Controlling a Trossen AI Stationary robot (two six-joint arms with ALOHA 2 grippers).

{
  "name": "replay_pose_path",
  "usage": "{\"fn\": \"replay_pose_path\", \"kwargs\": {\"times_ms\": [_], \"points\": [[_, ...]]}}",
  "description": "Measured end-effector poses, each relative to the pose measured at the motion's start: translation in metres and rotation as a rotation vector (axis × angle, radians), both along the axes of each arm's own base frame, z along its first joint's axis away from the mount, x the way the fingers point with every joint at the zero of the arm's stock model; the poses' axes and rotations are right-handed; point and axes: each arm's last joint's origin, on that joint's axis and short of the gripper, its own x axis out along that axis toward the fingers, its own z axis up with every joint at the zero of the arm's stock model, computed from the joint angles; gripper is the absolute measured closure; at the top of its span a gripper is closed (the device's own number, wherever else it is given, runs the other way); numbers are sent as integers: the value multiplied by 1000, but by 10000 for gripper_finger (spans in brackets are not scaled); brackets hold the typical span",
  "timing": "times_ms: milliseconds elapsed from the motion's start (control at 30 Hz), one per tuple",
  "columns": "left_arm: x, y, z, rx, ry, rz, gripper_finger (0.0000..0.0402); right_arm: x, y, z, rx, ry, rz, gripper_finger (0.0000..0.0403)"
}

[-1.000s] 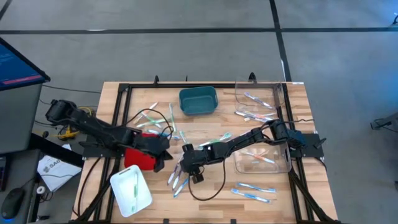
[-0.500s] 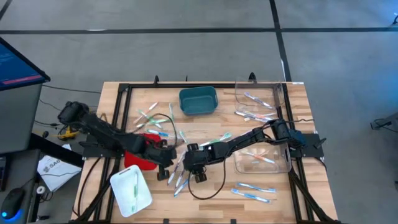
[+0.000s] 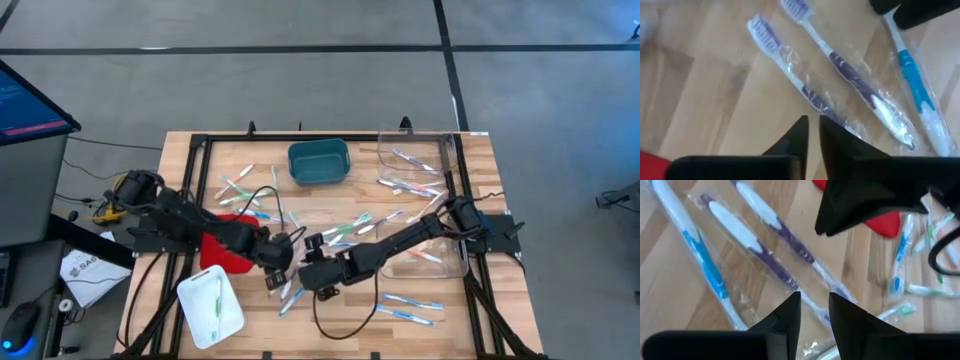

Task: Pick & Place Toothbrushes
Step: Put the purple toothbrush into the top transparent bin

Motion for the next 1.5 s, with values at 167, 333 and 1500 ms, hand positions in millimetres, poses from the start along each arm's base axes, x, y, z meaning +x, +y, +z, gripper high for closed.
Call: {"fn": "replay_pose_path", "kwargs": {"times_ms": [167, 333, 1500], "points": [[0, -6, 0, -35, -12, 21, 289, -3, -2, -2, -1, 36, -21, 311], [2, -11, -2, -7, -36, 22, 244, -6, -4, -2, -38, 50, -45, 311], [6, -7, -7, 165, 4, 40, 396, -11, 4, -1, -72, 46, -78, 348]]}}
